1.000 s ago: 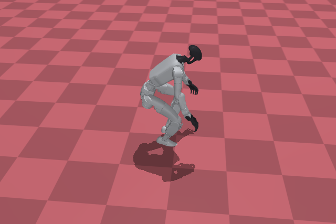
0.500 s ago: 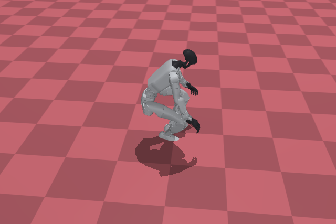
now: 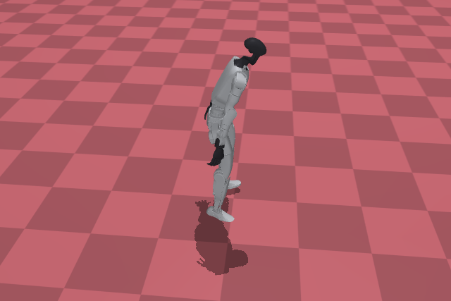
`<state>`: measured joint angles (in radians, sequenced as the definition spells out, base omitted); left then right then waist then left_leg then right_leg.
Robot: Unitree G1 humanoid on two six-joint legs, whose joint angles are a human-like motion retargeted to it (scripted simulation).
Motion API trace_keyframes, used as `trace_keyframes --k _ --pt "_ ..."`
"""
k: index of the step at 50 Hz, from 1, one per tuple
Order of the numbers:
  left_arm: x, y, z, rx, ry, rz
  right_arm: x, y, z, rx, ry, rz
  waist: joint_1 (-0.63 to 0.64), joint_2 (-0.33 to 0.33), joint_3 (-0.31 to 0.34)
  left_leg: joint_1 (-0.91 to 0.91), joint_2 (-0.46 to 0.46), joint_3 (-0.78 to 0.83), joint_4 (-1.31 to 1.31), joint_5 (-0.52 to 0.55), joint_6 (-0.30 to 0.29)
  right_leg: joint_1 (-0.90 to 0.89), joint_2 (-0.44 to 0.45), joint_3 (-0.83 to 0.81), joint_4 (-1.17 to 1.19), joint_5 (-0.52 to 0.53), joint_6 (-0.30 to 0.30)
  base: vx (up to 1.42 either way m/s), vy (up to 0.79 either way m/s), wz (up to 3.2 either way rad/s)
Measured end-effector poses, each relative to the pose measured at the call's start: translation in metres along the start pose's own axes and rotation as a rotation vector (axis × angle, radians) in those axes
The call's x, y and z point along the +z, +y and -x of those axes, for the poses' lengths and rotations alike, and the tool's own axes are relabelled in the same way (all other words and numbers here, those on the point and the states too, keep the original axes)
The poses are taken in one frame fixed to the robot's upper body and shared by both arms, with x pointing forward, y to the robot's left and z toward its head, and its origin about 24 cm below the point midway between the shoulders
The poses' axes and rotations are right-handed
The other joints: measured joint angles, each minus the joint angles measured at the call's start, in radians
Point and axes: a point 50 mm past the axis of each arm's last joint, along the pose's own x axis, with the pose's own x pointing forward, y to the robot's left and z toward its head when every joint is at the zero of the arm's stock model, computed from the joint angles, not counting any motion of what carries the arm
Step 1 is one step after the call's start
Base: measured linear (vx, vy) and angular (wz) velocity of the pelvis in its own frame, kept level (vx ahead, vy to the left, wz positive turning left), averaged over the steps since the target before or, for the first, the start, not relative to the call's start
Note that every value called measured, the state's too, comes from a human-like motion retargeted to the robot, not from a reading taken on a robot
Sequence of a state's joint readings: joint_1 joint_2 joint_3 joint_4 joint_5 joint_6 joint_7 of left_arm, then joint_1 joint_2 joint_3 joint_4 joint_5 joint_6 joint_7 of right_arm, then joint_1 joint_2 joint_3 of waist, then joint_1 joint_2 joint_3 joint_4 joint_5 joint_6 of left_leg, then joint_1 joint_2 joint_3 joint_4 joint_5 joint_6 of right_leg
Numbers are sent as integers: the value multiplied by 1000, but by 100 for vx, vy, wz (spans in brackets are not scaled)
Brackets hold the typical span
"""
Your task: Upper body actions
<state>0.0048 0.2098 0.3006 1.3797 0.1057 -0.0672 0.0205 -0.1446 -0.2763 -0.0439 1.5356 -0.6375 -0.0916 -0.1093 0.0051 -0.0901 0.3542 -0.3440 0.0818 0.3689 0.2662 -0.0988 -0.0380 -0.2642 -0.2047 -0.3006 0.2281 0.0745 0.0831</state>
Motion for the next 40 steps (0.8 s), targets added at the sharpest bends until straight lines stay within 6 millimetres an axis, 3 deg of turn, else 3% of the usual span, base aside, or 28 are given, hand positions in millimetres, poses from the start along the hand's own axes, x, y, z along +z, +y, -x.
trace_keyframes --k 5,7,11,15,20,30,35,38,40 --pt "-101 -28 26 -42 252 206 -77 49 21 137 248 -4 -89 -1 -142 136 -67 -33 -157 35 0 134 -33 -65 -129 27 19 41 20 39" --pt "-122 -33 35 -36 310 241 -94 59 29 163 305 -23 -93 -4 -182 166 -83 -28 -184 36 1 161 -35 -75 -158 32 18 33 13 7" --pt "-149 -31 48 21 418 254 -112 77 40 191 378 -124 -103 -7 -249 210 -102 -30 -215 41 1 208 -38 -113 -198 41 17 29 8 13" --pt "-148 -21 47 47 428 211 -106 84 40 218 372 -229 -115 -15 -274 251 -117 -29 -239 48 6 257 -22 -141 -222 35 4 16 4 16" --pt "-116 -7 31 80 314 162 -70 74 24 239 206 -231 -122 -14 -279 273 -120 -40 -244 50 11 284 -8 -141 -221 25 -1 5 1 6" --pt "-25 7 5 127 33 95 18 21 1 125 -101 10 -112 -19 -243 281 -106 -26 -227 49 13 281 -6 -135 -194 21 -4 -2 -1 -6" --pt "33 7 -2 128 -91 66 73 -10 -1 62 -228 81 -89 -14 -160 238 -71 1 -176 36 10 194 -22 -70 -74 -14 8 -23 -3 -35" --pt "86 6 -1 125 -224 33 116 -36 5 -27 -338 99 -62 -22 -90 135 -28 15 -47 -9 -7 90 -39 -28 40 -55 15 -44 -10 -32" --pt "116 6 3 122 -304 -4 134 -49 9 -74 -392 99 -49 -28 -52 76 -13 8 38 -44 -16 43 -49 -18 93 -75 14 -33 -17 11"
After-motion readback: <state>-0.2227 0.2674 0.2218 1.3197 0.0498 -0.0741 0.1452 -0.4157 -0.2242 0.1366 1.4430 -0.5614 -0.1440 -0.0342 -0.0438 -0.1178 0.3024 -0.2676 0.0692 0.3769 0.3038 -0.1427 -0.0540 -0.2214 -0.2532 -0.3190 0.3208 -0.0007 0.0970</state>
